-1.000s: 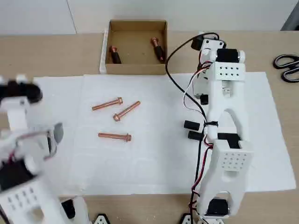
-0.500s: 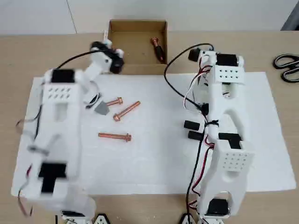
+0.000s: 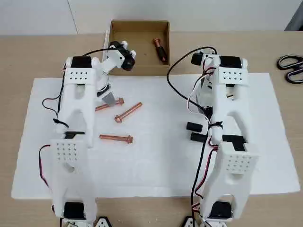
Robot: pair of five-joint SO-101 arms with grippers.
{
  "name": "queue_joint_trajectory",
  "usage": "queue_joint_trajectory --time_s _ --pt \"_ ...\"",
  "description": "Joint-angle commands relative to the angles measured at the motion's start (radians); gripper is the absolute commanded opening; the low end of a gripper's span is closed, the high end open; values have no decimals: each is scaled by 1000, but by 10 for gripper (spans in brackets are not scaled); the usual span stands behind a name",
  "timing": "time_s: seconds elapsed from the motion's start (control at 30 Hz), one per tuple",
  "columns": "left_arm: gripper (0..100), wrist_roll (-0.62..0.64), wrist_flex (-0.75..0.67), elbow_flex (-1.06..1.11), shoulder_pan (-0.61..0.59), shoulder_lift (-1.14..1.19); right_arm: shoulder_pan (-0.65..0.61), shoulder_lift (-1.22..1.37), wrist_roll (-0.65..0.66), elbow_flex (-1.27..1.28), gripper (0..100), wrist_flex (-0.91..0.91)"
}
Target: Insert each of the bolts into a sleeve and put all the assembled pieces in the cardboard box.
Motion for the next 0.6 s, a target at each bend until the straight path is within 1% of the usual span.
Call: queue_joint_trajectory --time_s 0.0,0.2,0.37,0.43,0.57 --pt "276 -8 64 -142 8 40 5 -73 9 -5 4 8" --pt "276 -6 147 -277 9 121 5 -71 11 -5 4 5" --pt "274 2 164 -292 61 172 5 -67 9 -5 4 5" --pt "254 23 170 -294 84 180 5 -67 9 -5 4 5" --pt "171 46 164 -294 109 181 5 -67 9 -5 4 5"
